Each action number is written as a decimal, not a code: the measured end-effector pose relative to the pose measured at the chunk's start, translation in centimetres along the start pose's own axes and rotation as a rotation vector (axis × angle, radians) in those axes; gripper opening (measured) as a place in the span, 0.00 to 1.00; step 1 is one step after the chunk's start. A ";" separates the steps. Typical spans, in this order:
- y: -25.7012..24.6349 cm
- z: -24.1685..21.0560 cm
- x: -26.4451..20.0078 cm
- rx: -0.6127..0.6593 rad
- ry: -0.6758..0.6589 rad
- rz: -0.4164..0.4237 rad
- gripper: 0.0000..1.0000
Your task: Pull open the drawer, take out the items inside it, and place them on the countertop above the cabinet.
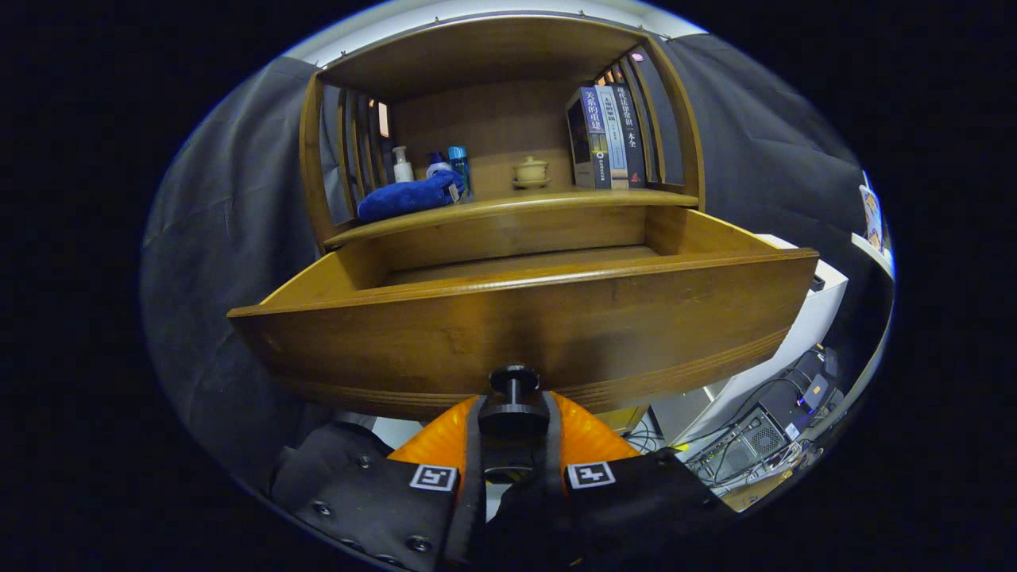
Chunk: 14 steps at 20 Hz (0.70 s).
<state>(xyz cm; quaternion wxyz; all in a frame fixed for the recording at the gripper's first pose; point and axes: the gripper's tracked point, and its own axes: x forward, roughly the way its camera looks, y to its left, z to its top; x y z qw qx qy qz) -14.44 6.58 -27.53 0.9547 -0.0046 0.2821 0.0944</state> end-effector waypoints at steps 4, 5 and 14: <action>0.0 -0.1 0.1 0.001 -0.003 -0.016 0.45; 0.0 0.0 -0.1 0.011 -0.002 -0.014 0.47; 1.4 6.1 -2.8 0.036 -0.108 0.018 0.99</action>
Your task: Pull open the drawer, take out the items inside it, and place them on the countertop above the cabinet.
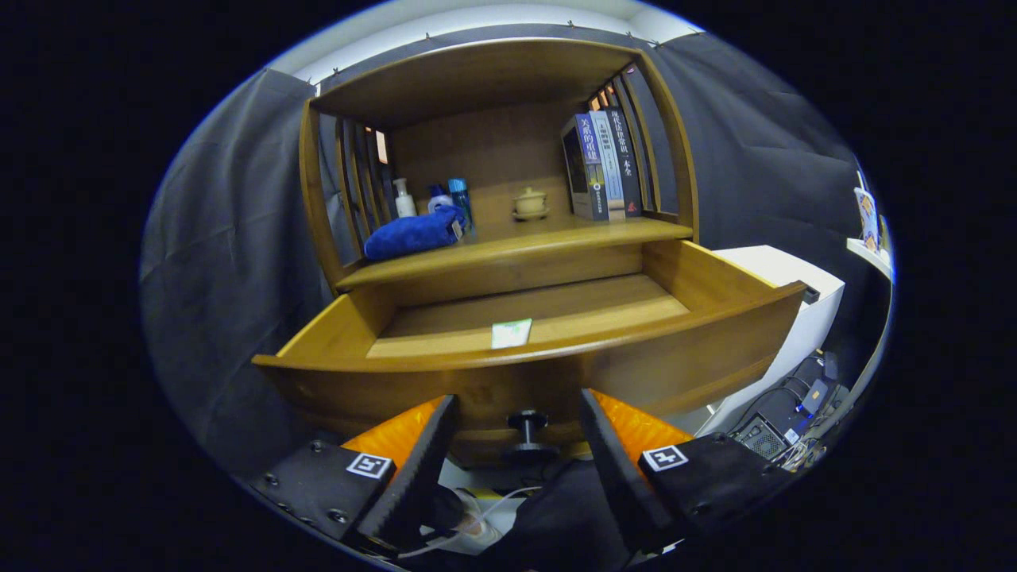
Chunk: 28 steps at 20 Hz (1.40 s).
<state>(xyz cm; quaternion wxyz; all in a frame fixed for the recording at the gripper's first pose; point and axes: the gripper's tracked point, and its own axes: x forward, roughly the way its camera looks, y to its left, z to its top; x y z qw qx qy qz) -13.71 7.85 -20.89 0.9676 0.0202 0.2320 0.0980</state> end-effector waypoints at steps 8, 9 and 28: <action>0.6 7.2 -0.1 0.023 -0.117 0.014 0.99; 0.4 8.2 0.3 0.034 -0.130 0.008 0.99; 2.5 7.5 14.5 0.046 0.346 0.040 0.99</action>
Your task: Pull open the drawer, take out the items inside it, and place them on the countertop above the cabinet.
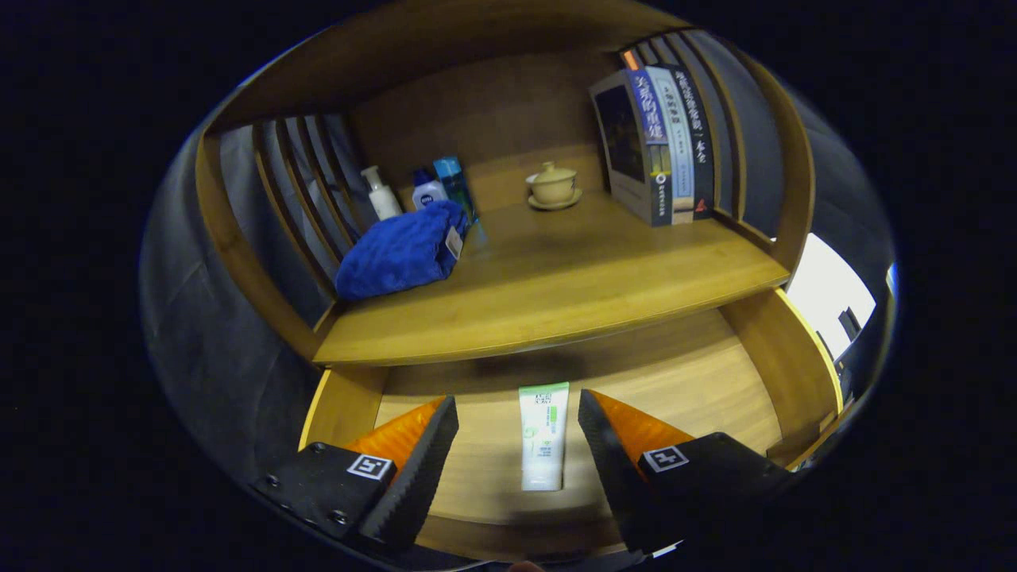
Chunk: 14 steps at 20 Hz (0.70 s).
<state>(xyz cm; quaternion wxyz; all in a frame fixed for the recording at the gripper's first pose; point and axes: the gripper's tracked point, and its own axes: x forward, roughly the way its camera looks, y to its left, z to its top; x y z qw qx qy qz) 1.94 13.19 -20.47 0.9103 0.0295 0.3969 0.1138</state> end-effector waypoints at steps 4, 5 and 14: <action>-0.3 -2.2 2.8 -0.026 0.138 -0.030 0.99; -0.4 -2.8 3.4 -0.036 0.168 -0.039 0.99; -1.0 -7.8 7.1 -0.037 0.443 -0.063 0.97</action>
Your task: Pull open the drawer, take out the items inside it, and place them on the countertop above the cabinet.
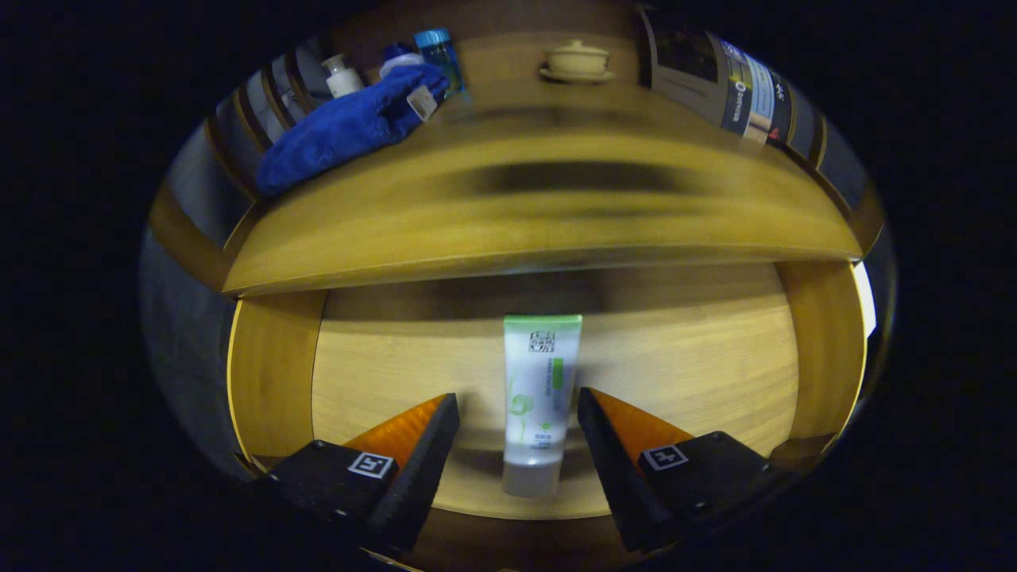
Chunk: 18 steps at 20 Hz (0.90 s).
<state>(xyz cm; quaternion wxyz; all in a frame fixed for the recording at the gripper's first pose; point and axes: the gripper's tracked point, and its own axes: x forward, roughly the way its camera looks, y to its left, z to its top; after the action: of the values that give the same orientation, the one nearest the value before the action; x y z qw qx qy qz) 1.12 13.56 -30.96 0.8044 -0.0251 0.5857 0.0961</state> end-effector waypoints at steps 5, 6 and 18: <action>-0.6 -0.4 1.0 0.015 0.063 -0.036 0.86; -0.7 -0.1 0.8 0.011 0.058 -0.043 0.83; -1.0 1.9 -6.6 0.039 0.013 0.004 0.54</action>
<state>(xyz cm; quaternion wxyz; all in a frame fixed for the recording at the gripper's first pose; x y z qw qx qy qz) 1.14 12.00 -24.18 0.8006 -0.0089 0.5929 0.0861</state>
